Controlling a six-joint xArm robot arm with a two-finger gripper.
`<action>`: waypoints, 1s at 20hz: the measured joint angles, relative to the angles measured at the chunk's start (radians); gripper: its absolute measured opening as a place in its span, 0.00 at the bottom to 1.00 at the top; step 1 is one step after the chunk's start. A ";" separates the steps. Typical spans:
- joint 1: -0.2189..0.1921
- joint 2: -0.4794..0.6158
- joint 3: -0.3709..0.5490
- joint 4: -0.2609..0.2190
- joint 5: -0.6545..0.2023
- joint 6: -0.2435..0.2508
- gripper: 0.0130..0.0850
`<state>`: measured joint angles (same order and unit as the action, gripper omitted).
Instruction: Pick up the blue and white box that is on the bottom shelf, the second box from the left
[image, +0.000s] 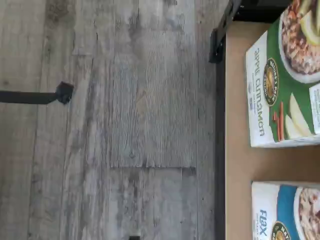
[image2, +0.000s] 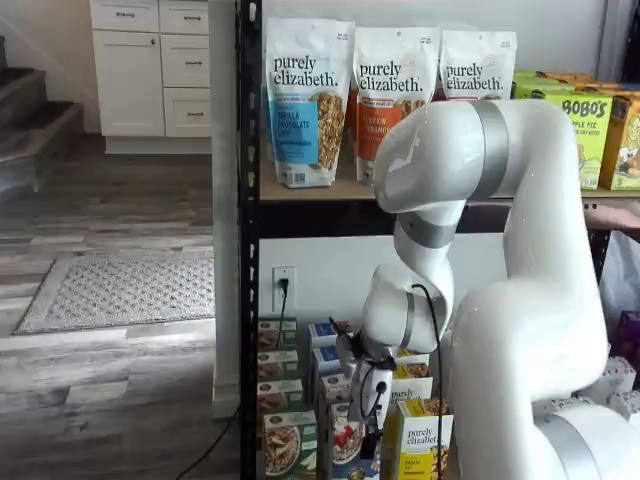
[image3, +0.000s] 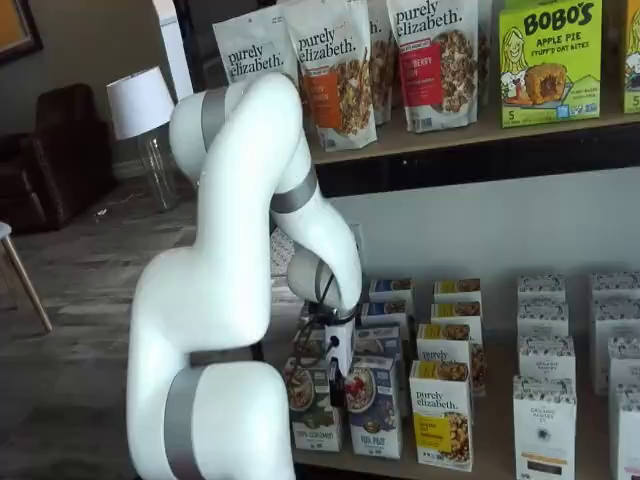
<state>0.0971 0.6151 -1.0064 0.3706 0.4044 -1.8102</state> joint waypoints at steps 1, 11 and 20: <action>-0.001 0.003 -0.009 -0.027 0.022 0.025 1.00; 0.017 0.012 -0.003 0.055 -0.022 -0.035 1.00; 0.025 0.025 -0.013 0.191 -0.077 -0.156 1.00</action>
<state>0.1217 0.6405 -1.0195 0.5619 0.3275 -1.9660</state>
